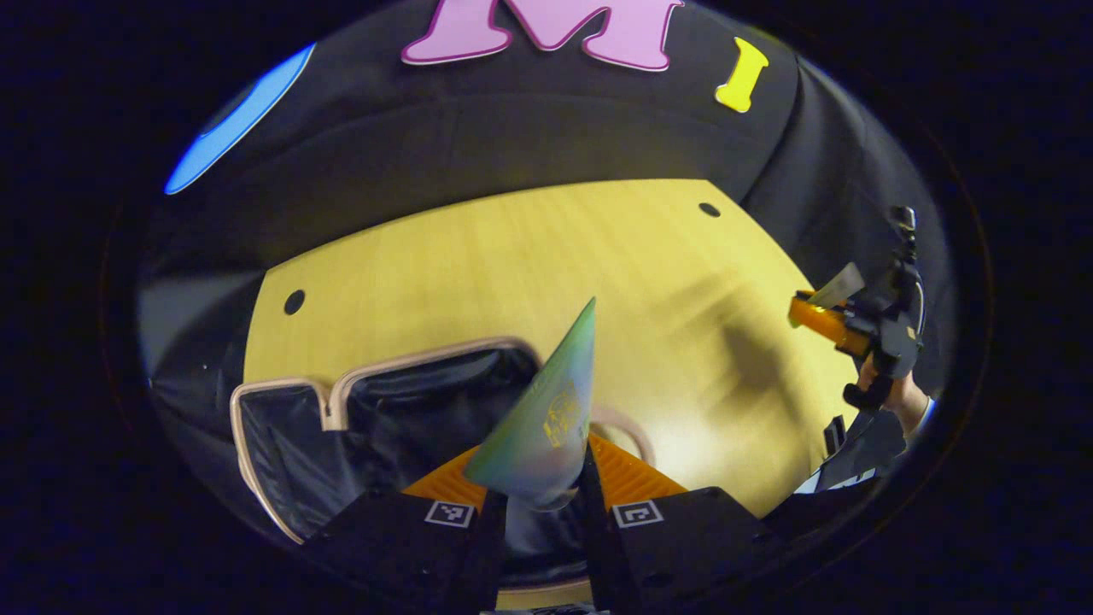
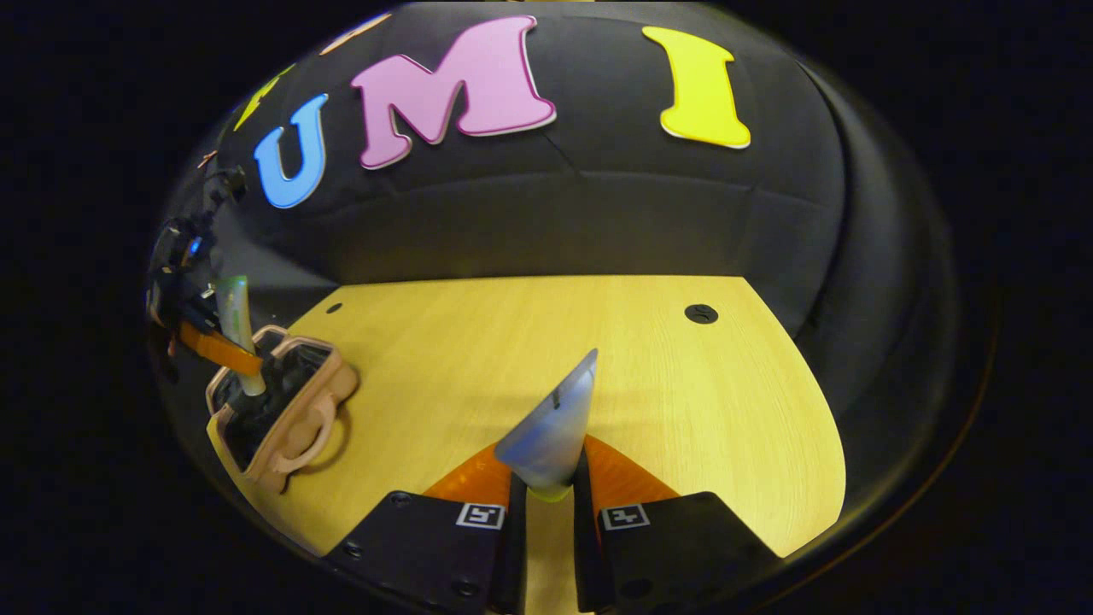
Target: First open the suitcase, pack the skin care products into it, and then close the suitcase.
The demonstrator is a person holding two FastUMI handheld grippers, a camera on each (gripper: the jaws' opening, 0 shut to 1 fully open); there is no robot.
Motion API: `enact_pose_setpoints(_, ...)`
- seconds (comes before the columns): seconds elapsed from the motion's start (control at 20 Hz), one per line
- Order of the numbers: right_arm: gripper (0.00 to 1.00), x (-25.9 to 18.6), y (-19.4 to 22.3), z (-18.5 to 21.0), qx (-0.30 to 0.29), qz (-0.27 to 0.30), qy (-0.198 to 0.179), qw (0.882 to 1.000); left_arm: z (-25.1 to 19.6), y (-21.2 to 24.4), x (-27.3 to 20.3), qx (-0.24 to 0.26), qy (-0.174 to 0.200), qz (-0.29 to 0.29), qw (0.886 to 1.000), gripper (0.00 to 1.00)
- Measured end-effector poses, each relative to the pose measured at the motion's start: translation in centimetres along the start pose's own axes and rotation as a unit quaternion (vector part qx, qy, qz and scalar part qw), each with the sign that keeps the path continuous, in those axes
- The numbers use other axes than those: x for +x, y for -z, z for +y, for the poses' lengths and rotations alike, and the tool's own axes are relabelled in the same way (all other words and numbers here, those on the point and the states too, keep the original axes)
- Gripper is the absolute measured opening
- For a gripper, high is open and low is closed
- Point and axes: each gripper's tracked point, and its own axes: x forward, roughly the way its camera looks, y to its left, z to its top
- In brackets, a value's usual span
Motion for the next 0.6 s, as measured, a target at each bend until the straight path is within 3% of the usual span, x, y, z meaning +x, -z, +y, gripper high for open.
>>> enact_pose_setpoints(0.1,0.26,-1.8,0.4,1.6,0.002,0.000,-0.012,1.000,1.7,4.5,0.3,-0.031,0.010,0.080,0.996,0.45)
enact_pose_setpoints(0.2,0.26,-3.0,0.6,3.3,-0.004,0.000,-0.022,1.000,2.5,9.0,1.2,-0.065,0.019,0.159,0.985,0.46)
enact_pose_setpoints(0.35,0.26,-4.3,1.1,6.1,-0.005,0.003,-0.041,0.999,3.7,14.3,4.2,-0.106,0.000,0.228,0.968,0.43)
enact_pose_setpoints(0.4,0.26,-4.8,1.3,7.1,0.003,0.008,-0.050,0.999,3.7,15.0,4.7,-0.122,-0.001,0.241,0.963,0.46)
enact_pose_setpoints(0.5,0.26,-5.7,1.3,8.5,0.001,0.015,-0.061,0.998,3.6,15.8,5.4,-0.140,-0.004,0.241,0.960,0.43)
enact_pose_setpoints(0.6,0.26,-6.4,1.2,9.7,-0.015,0.021,-0.065,0.998,5.4,15.6,5.7,-0.126,-0.035,0.211,0.969,0.48)
